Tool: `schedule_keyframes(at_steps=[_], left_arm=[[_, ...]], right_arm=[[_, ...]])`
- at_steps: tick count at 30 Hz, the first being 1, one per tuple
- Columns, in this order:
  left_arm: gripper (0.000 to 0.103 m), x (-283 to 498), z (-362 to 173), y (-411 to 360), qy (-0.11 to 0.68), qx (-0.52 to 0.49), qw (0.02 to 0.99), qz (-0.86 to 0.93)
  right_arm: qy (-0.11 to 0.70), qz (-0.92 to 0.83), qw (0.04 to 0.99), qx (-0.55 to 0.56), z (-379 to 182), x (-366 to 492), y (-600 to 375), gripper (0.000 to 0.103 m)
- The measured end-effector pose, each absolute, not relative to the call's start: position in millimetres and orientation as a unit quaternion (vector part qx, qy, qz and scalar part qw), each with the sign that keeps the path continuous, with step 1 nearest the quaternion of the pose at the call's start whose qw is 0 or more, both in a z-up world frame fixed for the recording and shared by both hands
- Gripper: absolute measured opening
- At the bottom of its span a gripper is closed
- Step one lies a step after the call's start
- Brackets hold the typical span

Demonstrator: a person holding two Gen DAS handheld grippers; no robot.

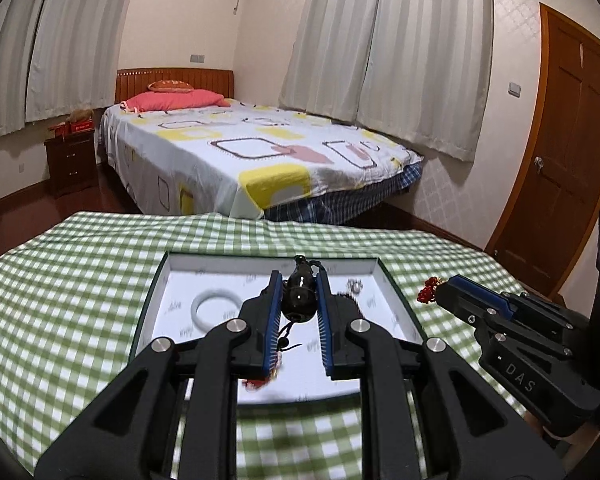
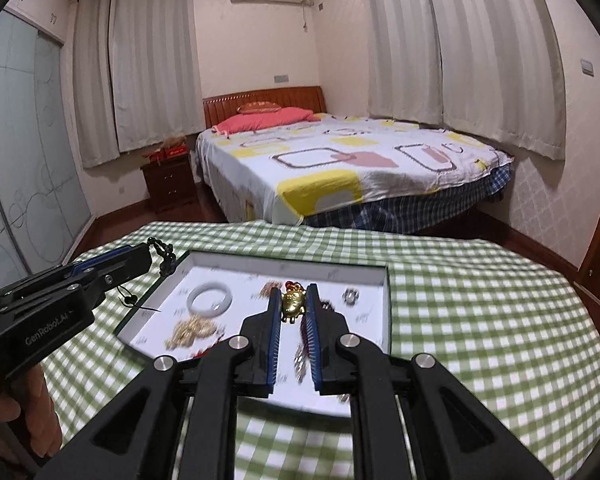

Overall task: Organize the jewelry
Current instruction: 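Lower the black pendant and gold pendant into the box and open both tools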

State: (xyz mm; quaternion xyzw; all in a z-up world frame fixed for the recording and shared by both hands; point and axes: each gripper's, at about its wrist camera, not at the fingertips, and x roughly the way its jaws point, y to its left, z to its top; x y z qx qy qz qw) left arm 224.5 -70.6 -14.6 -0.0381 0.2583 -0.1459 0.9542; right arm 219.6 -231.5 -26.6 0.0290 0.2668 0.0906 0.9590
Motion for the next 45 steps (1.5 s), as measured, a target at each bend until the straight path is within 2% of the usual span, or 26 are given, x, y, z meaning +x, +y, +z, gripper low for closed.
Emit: schedule_keyframes(at_steps=[8, 16, 24, 33, 45], left_arm=[[0.017, 266, -36, -86, 0.267, -0.046, 0.952, -0.144], [0.017, 310, -92, -96, 0.337, -0.050, 0.931, -0.129], [0.017, 332, -125, -99, 0.390, -0.047, 0.912, -0.120], [0.017, 339, -145, -101, 0.426, -0.047, 0.897, -0.110], [0.017, 340, -145, -105, 0.437, -0.029, 0.893, -0.106]], right_arm=[[0.270, 0.084, 0.959, 0.025, -47, 251, -241, 0.013], [0.316, 0.070, 0.946, 0.025, -87, 285, -251, 0.013], [0.366, 0.067, 0.927, 0.034, -114, 302, -259, 0.013], [0.397, 0.061, 0.915, 0.034, -126, 314, -261, 0.013], [0.411, 0.062, 0.909, 0.024, -130, 319, -257, 0.013]])
